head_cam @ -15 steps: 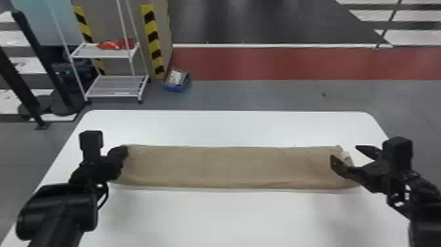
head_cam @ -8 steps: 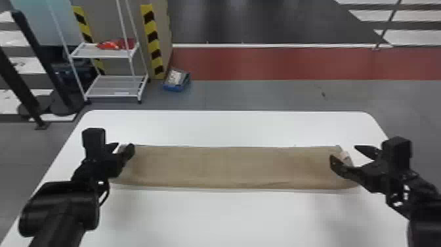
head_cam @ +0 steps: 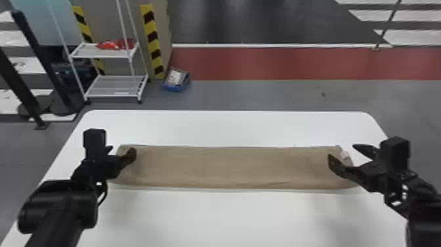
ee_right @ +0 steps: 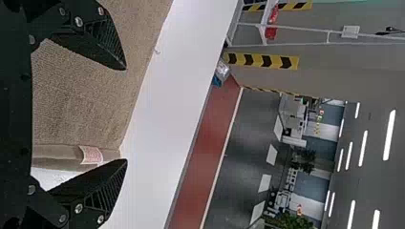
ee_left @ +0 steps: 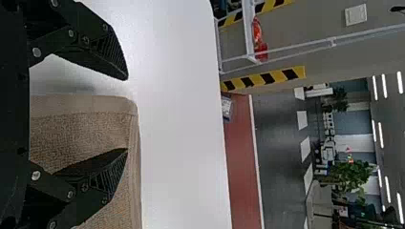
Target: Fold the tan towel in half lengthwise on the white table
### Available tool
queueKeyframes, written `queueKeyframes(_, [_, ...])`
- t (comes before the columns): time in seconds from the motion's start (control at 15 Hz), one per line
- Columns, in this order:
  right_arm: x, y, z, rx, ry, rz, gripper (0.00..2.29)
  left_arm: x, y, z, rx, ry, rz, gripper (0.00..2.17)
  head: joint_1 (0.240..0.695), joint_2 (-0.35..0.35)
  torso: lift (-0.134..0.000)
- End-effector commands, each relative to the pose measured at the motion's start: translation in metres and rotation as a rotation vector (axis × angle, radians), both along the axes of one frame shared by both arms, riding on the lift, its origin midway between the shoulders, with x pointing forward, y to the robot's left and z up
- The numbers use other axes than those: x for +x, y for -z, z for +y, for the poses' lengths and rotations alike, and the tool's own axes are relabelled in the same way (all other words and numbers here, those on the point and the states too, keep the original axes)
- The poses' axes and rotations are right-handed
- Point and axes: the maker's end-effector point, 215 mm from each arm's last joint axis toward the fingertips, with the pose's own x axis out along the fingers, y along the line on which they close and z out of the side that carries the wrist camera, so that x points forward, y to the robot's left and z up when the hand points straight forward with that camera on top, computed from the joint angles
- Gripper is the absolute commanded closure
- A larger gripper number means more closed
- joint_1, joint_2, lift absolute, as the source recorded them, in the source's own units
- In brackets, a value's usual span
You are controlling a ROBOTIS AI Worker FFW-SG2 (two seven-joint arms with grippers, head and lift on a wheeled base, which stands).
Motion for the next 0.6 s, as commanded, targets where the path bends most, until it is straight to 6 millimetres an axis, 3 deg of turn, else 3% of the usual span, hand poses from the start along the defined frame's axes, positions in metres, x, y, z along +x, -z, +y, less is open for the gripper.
queueKeyframes(0.0, [0.0007, -0.0018, 0.001, -0.003, -0.004, -0.006, 0.22, -0.0013, 0.002, 0.003, -0.005, -0.003, 0.005, 0.41, 0.695, 0.026, -0.057])
queueKeyframes(0.13, [0.0014, -0.0042, 0.0017, -0.007, -0.009, -0.014, 0.22, 0.0002, 0.0007, 0.0048, -0.022, -0.013, 0.002, 0.61, 0.695, 0.029, -0.057])
queueKeyframes(0.27, [0.0011, -0.0033, 0.0015, -0.009, -0.01, -0.012, 0.22, 0.0004, 0.0006, 0.0032, -0.034, -0.008, 0.0, 0.62, 0.695, 0.031, -0.057])
queueKeyframes(0.4, [0.0011, -0.0033, 0.0015, -0.009, -0.01, -0.012, 0.22, 0.0012, -0.0004, 0.0032, -0.034, -0.008, -0.001, 0.98, 0.695, 0.031, -0.057])
queueKeyframes(0.53, [0.0011, -0.0033, 0.0015, -0.009, -0.01, -0.012, 0.22, 0.0007, 0.0006, 0.0023, -0.035, -0.004, 0.002, 0.98, 0.695, 0.03, -0.057])
